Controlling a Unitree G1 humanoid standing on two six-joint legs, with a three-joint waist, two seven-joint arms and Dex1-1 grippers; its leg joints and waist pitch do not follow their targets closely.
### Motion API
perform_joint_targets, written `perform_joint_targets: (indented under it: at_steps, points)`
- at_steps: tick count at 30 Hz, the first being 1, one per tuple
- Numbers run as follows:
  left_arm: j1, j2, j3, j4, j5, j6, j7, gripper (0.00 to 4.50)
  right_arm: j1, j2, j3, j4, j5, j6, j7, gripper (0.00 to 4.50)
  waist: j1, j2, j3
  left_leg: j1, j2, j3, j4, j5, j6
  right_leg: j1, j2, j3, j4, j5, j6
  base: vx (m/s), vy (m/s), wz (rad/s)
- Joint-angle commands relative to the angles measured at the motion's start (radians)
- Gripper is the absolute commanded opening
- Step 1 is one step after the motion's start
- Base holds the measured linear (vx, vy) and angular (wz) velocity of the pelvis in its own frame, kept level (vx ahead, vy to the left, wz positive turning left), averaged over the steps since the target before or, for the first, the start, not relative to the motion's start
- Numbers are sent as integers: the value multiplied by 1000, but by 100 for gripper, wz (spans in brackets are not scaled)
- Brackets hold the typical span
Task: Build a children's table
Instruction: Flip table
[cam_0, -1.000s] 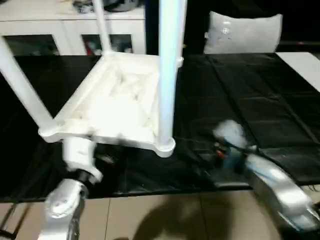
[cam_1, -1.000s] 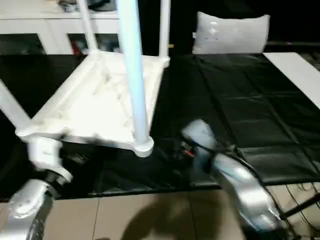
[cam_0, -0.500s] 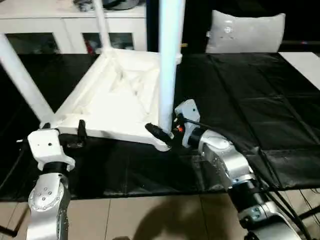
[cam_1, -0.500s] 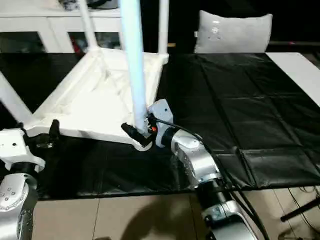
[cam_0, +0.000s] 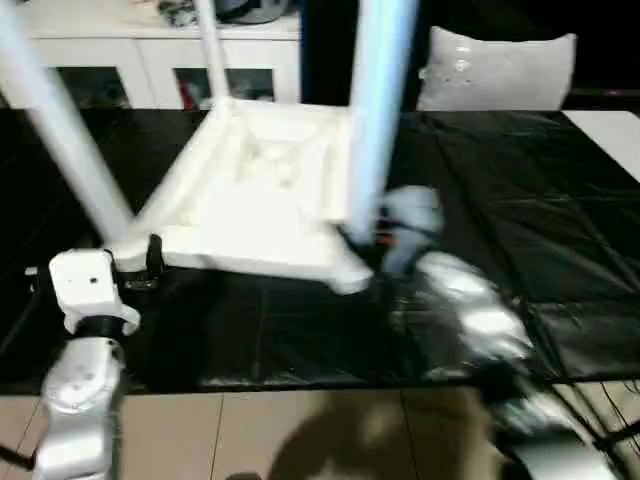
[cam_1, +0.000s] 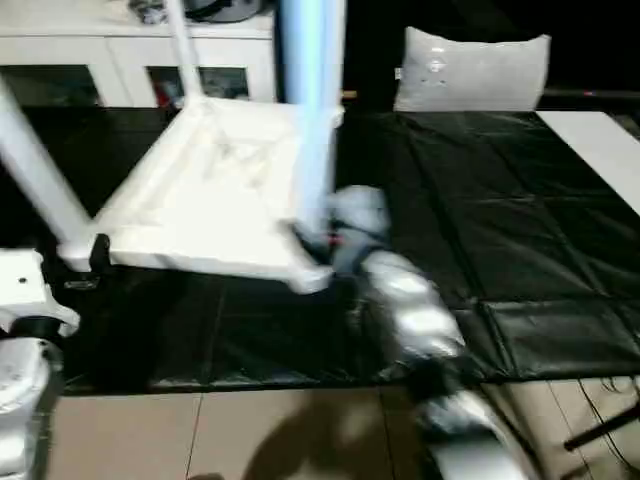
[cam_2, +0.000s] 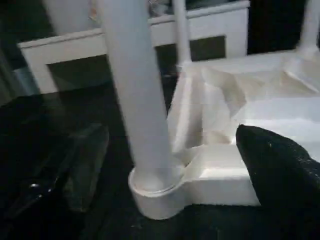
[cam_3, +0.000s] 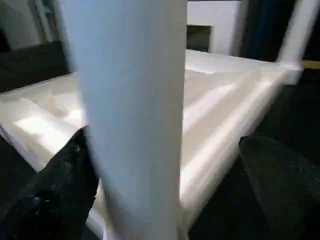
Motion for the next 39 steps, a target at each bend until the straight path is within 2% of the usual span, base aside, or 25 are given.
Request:
perform_joint_targets:
  at_steps: [1,3,4,5,6,7,8,9,10,11,15,16,18,20,24,25,26,28,29,30,32,33,35,36,39]
  points:
    - [-8,10,-25,11,-18,34,-53,449,38,-36,-40,-76,7,28,0,450,-4,8,-59,0,19,-1,-80,-219,21,53,-44,50,-54,-238,-125,0,0,0]
    - [-24,33,-36,38,-21,45,-82,449,103,-77,-68,-153,16,51,0,450,-5,14,-56,0,18,-2,-80,-234,17,53,-44,51,-60,-281,-108,0,0,0]
    - [-24,33,-36,39,-21,45,-82,449,104,-78,-69,-154,16,52,-1,450,-4,11,-55,2,18,-1,-81,-242,18,51,-44,51,-64,-292,-103,0,0,0]
    - [-36,37,-37,56,-31,41,-93,449,130,-93,-85,-180,14,69,-15,450,-9,7,-55,-5,15,-4,-83,-247,18,57,-44,48,-64,-310,-96,0,0,0]
    - [-52,43,-43,74,-45,42,-114,449,157,-106,-100,-194,7,87,-32,450,-8,6,-53,-1,14,-2,-83,-257,19,53,-44,48,-71,-348,-82,0,0,0]
    - [-53,43,-43,75,-46,42,-115,449,159,-107,-100,-196,6,89,-34,450,-9,14,-54,0,15,-4,-83,-263,15,52,-46,48,-70,-360,-84,0,0,0]
    - [-82,50,-43,115,-44,43,-114,449,187,-119,-107,-210,-6,101,-51,450,-13,8,-53,-3,14,-4,-83,-269,14,54,-46,46,-75,-382,-77,0,0,0]
    - [-96,54,-40,135,-35,44,-105,449,199,-122,-106,-224,-7,109,-53,450,-14,14,-52,2,10,-3,-82,-278,15,48,-41,45,-80,-403,-65,0,0,0]
    - [-96,54,-40,135,-35,44,-105,449,199,-122,-106,-224,-7,109,-53,450,-15,12,-54,6,11,-3,-80,-280,15,46,-41,45,-81,-400,-64,0,0,0]
    - [-122,58,-20,175,-21,65,-63,449,223,-125,-89,-272,12,135,-25,450,-21,9,-55,-5,11,-7,-83,-268,19,56,-41,42,-76,-388,-62,0,0,0]
    - [-137,46,19,181,-44,97,-18,449,264,-153,-23,-371,52,180,74,450,-33,8,-58,-9,14,-9,-79,-242,38,60,-42,41,-69,-337,-76,0,0,0]
    - [-138,45,22,180,-47,100,-15,449,268,-157,-15,-382,57,185,87,450,-34,9,-59,-9,15,-8,-78,-237,41,59,-42,41,-68,-329,-82,0,0,0]
    - [-141,44,31,181,-40,107,9,449,271,-165,8,-407,77,206,125,450,-34,4,-57,-8,15,-5,-76,-225,53,56,-41,42,-69,-326,-97,0,0,0]
    - [-153,34,55,189,-31,90,67,449,271,-173,38,-445,110,244,166,450,-31,7,-56,-7,16,-6,-76,-233,57,56,-41,41,-70,-337,-99,0,0,0]
    - [-167,2,68,193,-57,85,100,449,258,-184,84,-493,140,294,235,450,-24,5,-53,-5,16,-6,-78,-254,50,53,-44,40,-78,-396,-78,0,0,0]
    - [-171,2,67,198,-56,87,100,449,255,-184,85,-492,143,297,237,450,-23,0,-54,-4,16,-5,-77,-254,50,51,-44,41,-80,-404,-73,0,0,0]
    - [-188,8,67,229,-53,80,101,449,247,-182,89,-488,142,296,241,450,-20,4,-54,-5,16,-7,-78,-251,47,50,-45,41,-79,-414,-69,0,0,0]
    - [-201,13,68,252,-51,75,102,449,242,-180,92,-484,140,296,243,450,-18,1,-55,-4,15,-8,-78,-250,42,49,-44,41,-80,-419,-55,0,0,0]
    - [-280,36,76,390,-52,35,106,432,218,-163,109,-473,139,297,244,450,-13,4,-56,-1,10,-7,-76,-245,39,47,-42,40,-82,-425,-40,0,0,0]
    - [-286,38,75,400,-51,32,106,432,216,-161,111,-472,139,297,245,450,-12,3,-57,0,7,-6,-75,-240,41,45,-41,40,-85,-424,-33,0,0,0]
    - [-308,46,67,436,-50,18,84,432,212,-155,117,-468,139,295,246,450,-7,5,-58,-4,14,-13,-79,-229,31,51,-46,40,-76,-387,-40,0,0,0]
    - [-341,59,46,481,-44,0,43,432,209,-148,126,-463,137,296,244,450,-4,5,-59,0,14,-11,-78,-232,26,48,-47,42,-77,-375,-46,0,0,0]
    - [-359,65,43,502,-43,2,32,432,206,-146,130,-456,133,294,243,450,-1,10,-64,-1,17,-12,-77,-214,17,51,-49,44,-65,-317,-69,0,0,0]
    - [-373,70,41,518,-41,4,28,418,203,-144,132,-451,132,293,243,450,-2,7,-65,-3,19,-13,-77,-203,14,55,-50,45,-58,-270,-89,0,0,0]
    - [-409,81,43,563,-38,16,31,393,198,-136,135,-443,127,292,241,450,-2,9,-67,-4,16,-9,-73,-185,16,58,-49,45,-51,-206,-123,0,0,0]
